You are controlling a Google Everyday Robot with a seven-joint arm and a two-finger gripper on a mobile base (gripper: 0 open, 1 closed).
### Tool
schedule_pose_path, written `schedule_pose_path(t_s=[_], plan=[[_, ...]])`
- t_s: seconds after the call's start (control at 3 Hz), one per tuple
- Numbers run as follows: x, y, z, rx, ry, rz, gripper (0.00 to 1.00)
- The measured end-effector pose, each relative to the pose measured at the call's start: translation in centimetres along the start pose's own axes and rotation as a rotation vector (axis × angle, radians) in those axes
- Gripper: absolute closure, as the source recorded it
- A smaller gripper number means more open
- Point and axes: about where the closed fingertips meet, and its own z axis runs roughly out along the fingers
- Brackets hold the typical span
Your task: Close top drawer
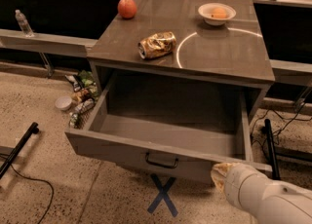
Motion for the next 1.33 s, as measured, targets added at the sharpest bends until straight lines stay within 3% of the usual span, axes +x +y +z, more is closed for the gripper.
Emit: schedule_pose_path(t_s=[0.67, 1.33], plan=[[0.7, -4.0, 4.9, 0.006, -0.028, -0.053, 1.00], [-0.3, -7.7, 12.2, 0.005, -0.040, -0.096, 1.00]])
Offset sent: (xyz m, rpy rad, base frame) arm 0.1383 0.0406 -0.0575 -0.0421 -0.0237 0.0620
